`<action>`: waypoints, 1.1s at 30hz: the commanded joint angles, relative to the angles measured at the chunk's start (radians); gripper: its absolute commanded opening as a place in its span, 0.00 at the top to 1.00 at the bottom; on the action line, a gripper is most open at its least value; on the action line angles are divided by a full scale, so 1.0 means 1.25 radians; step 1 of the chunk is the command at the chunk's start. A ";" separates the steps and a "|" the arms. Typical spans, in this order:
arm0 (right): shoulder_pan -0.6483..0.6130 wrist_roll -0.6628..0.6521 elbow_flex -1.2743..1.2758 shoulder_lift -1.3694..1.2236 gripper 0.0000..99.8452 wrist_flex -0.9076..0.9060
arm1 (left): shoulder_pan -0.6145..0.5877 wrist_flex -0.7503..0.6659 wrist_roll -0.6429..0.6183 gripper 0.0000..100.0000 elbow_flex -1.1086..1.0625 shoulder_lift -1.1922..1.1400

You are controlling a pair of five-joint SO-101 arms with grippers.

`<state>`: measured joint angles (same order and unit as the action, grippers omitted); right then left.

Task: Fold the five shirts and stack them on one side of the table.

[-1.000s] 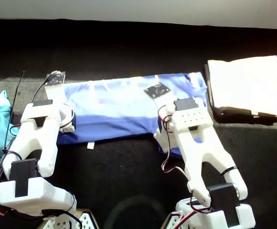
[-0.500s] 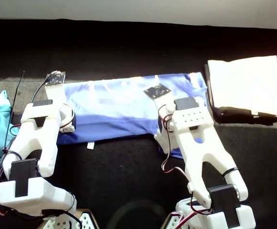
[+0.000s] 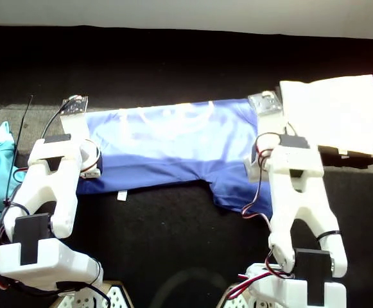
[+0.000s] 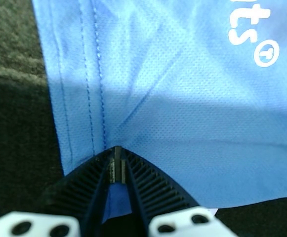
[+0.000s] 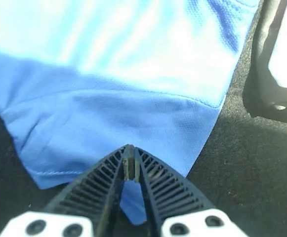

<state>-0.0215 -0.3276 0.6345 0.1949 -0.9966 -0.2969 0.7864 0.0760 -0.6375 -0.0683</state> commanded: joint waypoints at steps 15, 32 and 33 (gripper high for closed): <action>0.136 -0.110 -0.060 -0.228 0.99 0.114 | -0.017 -0.028 -0.009 0.99 -0.002 -0.001; 0.099 -0.109 -0.191 -0.084 0.91 0.058 | -0.017 -0.028 -0.009 0.99 -0.002 -0.001; 0.089 -0.108 -0.192 -0.091 0.91 0.056 | -0.017 -0.028 -0.009 0.99 -0.002 -0.001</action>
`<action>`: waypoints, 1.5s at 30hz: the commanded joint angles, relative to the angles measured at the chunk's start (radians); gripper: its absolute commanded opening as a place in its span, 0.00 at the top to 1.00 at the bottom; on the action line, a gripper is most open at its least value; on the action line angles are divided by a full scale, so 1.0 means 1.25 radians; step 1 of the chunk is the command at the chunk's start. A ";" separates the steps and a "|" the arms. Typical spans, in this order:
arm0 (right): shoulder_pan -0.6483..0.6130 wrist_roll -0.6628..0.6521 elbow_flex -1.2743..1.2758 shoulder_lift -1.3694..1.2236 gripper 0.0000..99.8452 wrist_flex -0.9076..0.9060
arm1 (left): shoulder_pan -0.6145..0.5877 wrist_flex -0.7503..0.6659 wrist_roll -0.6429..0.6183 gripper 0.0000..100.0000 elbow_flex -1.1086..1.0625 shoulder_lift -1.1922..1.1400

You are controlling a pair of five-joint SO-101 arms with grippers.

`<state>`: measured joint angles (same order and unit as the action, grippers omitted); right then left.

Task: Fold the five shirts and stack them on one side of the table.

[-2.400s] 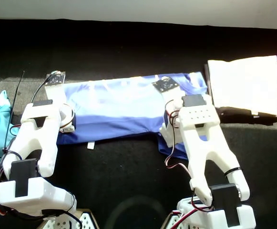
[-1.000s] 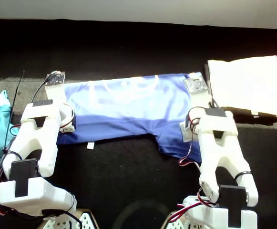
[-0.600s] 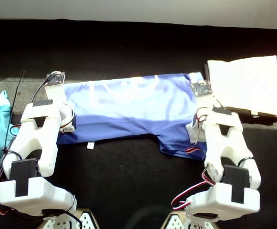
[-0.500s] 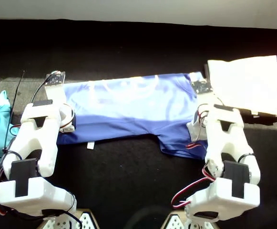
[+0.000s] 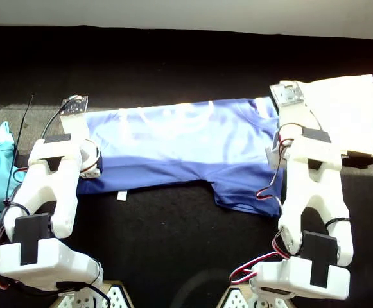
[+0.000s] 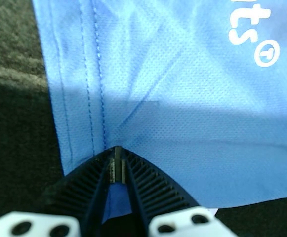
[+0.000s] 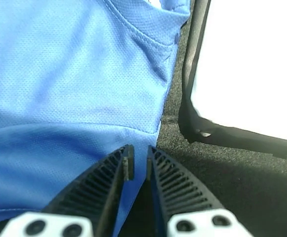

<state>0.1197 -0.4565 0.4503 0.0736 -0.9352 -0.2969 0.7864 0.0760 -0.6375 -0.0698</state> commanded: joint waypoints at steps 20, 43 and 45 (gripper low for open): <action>-0.223 -0.227 0.015 0.150 0.86 -0.396 | -0.017 -0.028 -0.009 0.99 -0.002 0.001; -0.280 -0.231 0.245 -0.073 0.77 -0.077 | -0.017 -0.028 -0.009 0.99 -0.002 0.001; -0.280 -0.230 0.233 -0.105 0.77 -0.057 | -0.017 -0.028 -0.009 0.99 -0.002 0.001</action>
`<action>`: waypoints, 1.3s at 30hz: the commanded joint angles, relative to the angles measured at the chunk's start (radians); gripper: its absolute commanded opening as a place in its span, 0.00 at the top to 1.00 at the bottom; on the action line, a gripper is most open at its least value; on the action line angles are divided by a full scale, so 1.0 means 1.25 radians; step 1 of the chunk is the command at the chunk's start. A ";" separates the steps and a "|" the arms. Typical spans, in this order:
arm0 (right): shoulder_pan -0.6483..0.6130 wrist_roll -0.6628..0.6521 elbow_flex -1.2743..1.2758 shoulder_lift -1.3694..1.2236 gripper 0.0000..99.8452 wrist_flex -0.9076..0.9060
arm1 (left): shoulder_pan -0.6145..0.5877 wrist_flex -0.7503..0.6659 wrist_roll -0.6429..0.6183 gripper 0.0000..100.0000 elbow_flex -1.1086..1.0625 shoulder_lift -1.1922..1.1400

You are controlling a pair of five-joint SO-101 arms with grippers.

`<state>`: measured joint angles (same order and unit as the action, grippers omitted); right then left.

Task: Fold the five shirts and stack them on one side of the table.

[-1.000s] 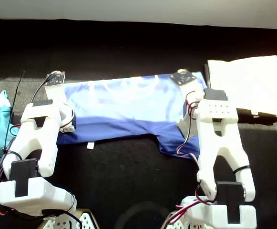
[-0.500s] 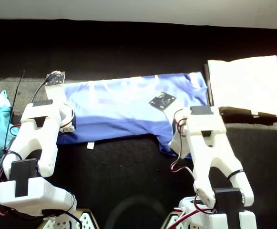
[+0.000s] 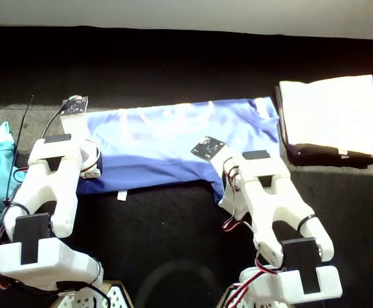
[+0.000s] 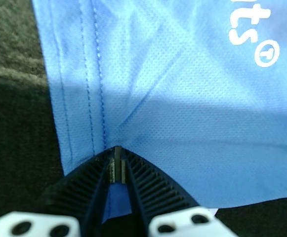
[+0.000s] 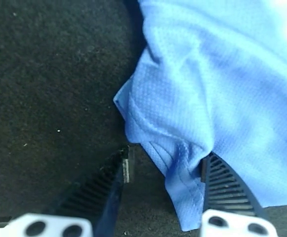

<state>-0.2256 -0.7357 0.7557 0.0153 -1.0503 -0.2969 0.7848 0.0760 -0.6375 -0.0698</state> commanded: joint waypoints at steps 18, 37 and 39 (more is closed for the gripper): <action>0.099 -0.007 -0.468 -0.104 0.99 -0.160 | -0.017 -0.027 -0.009 0.99 -0.002 0.001; 0.089 0.000 -1.138 -0.569 0.82 -0.295 | -0.017 -0.027 -0.009 0.99 -0.002 0.001; 0.093 0.041 -1.208 -0.608 0.77 -0.298 | -0.017 -0.027 -0.009 0.99 -0.002 0.001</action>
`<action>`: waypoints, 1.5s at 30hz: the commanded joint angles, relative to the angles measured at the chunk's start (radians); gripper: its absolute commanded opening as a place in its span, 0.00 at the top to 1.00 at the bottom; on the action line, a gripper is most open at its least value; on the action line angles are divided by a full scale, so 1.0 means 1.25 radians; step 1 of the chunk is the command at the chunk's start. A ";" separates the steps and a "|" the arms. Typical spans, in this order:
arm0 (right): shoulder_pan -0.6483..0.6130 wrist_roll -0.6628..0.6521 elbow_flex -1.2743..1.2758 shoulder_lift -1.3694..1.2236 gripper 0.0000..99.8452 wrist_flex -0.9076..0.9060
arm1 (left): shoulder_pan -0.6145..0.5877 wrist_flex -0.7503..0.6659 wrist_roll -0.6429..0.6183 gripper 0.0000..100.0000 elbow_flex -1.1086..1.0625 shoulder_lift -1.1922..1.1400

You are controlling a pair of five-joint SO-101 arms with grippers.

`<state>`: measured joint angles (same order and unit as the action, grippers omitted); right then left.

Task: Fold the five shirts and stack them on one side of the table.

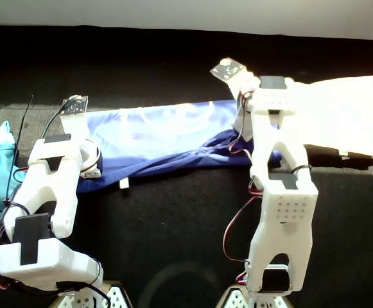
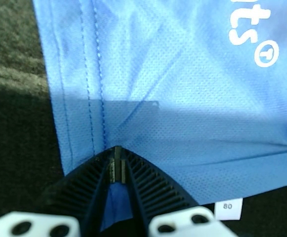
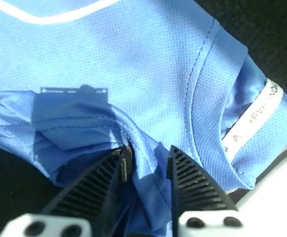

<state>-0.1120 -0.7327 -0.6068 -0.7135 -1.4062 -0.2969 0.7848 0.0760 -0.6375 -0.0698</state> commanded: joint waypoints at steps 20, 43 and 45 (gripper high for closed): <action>0.021 0.297 -0.622 -0.142 0.98 -0.288 | -0.017 -0.027 -0.009 0.99 -0.002 0.001; -0.388 0.449 -0.294 -0.139 0.99 -0.287 | -0.017 -0.027 -0.009 0.99 -0.002 0.001; -0.397 0.449 -0.277 -0.139 0.99 -0.287 | -0.017 -0.027 -0.009 0.99 -0.002 0.001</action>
<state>-0.5907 -0.1772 -0.9797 -0.9083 -1.7561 -0.2969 0.7848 0.0760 -0.6375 -0.0698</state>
